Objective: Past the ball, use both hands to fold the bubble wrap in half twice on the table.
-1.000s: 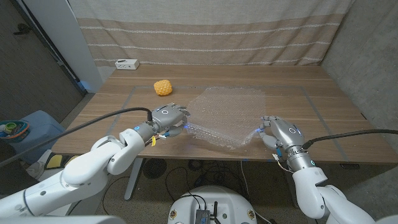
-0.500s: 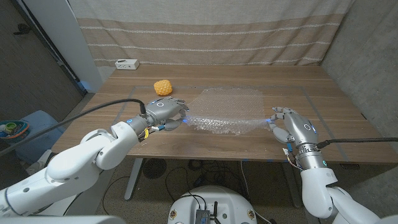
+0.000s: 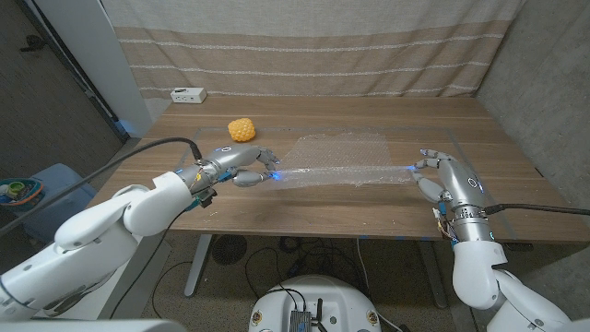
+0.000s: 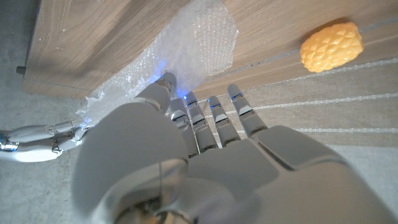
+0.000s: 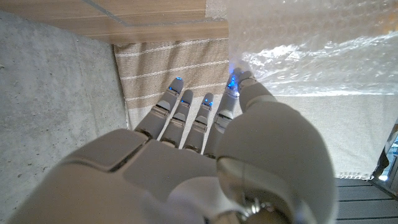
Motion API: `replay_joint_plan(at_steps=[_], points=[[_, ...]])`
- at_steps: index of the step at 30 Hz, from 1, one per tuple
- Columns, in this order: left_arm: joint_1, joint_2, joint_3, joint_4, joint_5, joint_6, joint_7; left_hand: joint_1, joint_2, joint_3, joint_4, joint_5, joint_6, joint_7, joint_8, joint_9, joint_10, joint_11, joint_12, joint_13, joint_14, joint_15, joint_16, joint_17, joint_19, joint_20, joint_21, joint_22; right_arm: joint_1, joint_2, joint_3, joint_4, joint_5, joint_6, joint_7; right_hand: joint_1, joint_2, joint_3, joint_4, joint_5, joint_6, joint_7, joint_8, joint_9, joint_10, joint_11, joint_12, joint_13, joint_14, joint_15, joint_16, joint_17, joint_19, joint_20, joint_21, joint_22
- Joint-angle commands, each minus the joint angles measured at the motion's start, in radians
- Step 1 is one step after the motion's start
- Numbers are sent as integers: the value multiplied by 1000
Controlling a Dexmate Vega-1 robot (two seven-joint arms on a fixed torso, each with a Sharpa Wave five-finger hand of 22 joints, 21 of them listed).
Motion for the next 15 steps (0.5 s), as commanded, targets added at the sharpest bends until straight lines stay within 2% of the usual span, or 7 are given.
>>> replay_joint_plan(at_steps=[1,5,11,14,15], points=[[-95,1,4,81,-242,-67,-71,19,2,11,2,12,64,82,13,55,6,9,2,6,15,10,3,1,2,8,8,3,99,44,20,82,44,111,15,12,4,-5,2,7,4,10,2,2,6,0,0,3,-3,-147,7,4,6,-1,1,2],[-130,19,24,84,-237,-52,-58,22,0,11,2,14,63,84,15,60,10,12,2,7,16,8,1,0,1,9,9,4,150,44,1,110,44,133,27,14,4,-7,2,7,6,10,2,2,8,1,0,3,-2,-147,8,4,6,0,1,2],[-187,30,52,114,-291,-52,-58,22,6,8,8,16,43,73,13,71,-1,13,-7,9,17,11,0,2,-2,10,12,6,210,55,-14,154,61,178,24,17,5,-9,2,8,3,12,-1,2,11,2,0,3,0,-146,9,5,7,1,1,2],[-212,39,68,124,-305,-43,-52,22,8,8,10,16,32,76,11,74,-5,14,-10,9,17,14,-1,2,-2,8,13,7,243,55,-25,170,62,184,29,18,5,-10,3,8,1,12,-2,2,12,1,0,3,0,-145,10,5,7,1,1,2],[-227,45,76,127,-303,-34,-50,22,9,7,11,16,31,75,11,75,-6,15,-10,10,17,15,-1,2,-3,7,13,7,267,57,-34,184,61,187,31,18,6,-10,3,8,1,11,-2,2,12,1,0,3,-1,-146,10,5,6,1,1,2]])
